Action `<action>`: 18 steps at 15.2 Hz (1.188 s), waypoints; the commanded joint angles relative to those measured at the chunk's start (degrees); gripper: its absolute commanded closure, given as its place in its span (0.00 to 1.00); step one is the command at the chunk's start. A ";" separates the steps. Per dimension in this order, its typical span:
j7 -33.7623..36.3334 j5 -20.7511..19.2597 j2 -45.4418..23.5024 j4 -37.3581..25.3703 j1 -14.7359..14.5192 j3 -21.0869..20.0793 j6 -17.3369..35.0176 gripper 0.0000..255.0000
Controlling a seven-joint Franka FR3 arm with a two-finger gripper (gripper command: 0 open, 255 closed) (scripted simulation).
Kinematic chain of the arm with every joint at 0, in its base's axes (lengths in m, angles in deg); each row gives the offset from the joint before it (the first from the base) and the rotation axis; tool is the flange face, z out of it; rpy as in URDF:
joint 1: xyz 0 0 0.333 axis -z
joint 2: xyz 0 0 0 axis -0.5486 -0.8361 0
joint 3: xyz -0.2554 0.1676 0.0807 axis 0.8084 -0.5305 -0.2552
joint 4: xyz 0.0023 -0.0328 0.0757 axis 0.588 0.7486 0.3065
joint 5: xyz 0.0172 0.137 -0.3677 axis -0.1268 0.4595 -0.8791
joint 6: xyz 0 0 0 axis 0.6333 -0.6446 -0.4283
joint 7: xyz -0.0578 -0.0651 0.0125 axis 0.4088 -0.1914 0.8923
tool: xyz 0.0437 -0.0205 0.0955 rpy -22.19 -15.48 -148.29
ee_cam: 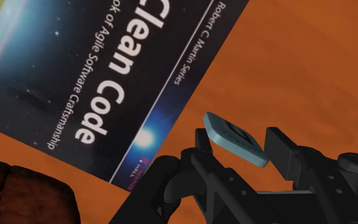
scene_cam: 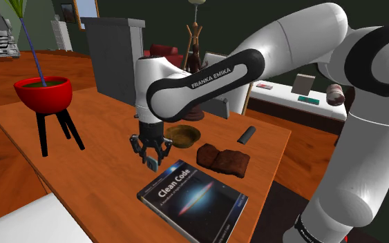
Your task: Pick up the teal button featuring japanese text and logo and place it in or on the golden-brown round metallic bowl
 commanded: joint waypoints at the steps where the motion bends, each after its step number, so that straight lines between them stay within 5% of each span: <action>1: -0.35 0.45 0.68 -0.86 0.15 -0.01 -1.45 1.00; 18: -1.35 2.41 3.96 -10.68 0.57 -0.05 -14.03 1.00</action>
